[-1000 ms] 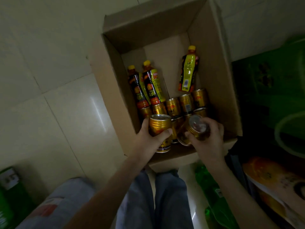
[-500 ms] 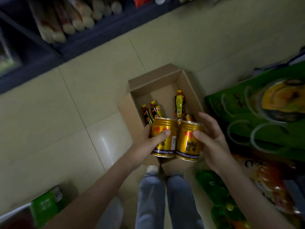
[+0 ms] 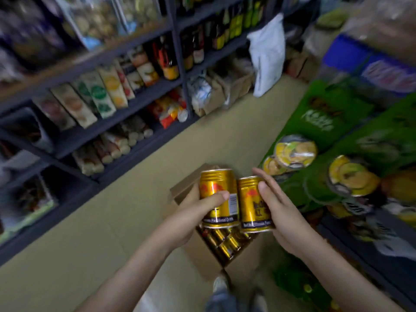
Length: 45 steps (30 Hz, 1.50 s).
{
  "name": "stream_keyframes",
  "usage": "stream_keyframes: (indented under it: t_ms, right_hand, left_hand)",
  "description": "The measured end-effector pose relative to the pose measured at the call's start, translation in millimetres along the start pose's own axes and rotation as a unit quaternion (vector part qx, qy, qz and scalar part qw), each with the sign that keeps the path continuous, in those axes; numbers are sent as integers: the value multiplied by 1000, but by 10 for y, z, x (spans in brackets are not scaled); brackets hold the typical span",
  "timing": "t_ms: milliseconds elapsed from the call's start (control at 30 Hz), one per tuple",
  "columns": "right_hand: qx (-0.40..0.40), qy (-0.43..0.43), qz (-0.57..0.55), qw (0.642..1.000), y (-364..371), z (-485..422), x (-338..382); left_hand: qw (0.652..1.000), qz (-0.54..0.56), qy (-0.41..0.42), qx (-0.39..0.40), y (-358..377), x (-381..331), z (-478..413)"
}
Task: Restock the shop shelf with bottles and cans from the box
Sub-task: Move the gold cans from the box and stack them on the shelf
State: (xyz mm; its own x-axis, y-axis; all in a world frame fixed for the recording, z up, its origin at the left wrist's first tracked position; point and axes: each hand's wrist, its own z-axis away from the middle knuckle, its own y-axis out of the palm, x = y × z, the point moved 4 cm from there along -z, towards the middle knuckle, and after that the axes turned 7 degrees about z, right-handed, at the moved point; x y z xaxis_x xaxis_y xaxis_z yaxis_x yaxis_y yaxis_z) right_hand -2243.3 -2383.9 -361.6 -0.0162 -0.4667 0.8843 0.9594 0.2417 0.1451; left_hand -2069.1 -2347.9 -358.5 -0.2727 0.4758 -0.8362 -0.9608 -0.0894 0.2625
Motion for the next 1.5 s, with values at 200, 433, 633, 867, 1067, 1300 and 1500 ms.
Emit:
stream_keyframes:
  t_ms: [200, 433, 633, 867, 1067, 1300, 1500]
  right_hand:
    - [-29, -111, -5, 993, -469, 844, 825]
    - [-28, -223, 12, 974, -1350, 2136, 1295]
    - [-116, -346, 130, 922, -1904, 3271, 1789]
    - [-208, -453, 161, 852, -2266, 4169, 2358]
    - [-276, -495, 126, 814, -2522, 4730, 2732]
    - [-346, -495, 113, 789, -2873, 5295, 2693]
    - [-400, -484, 127, 768, -3401, 5763, 2662]
  left_hand:
    - [983, -100, 81, 129, 1072, -827, 521]
    - [962, -70, 170, 204, 2287, -1038, 1200]
    - [920, -85, 283, 259, 3244, -1308, 1678]
    - [834, -105, 390, 376, 4184, -1837, 2208]
    - [771, -126, 429, 453, 4873, -2134, 2593]
    - [730, -125, 438, 509, 5496, -2008, 2980]
    - [726, -105, 445, 513, 6123, -1765, 3263]
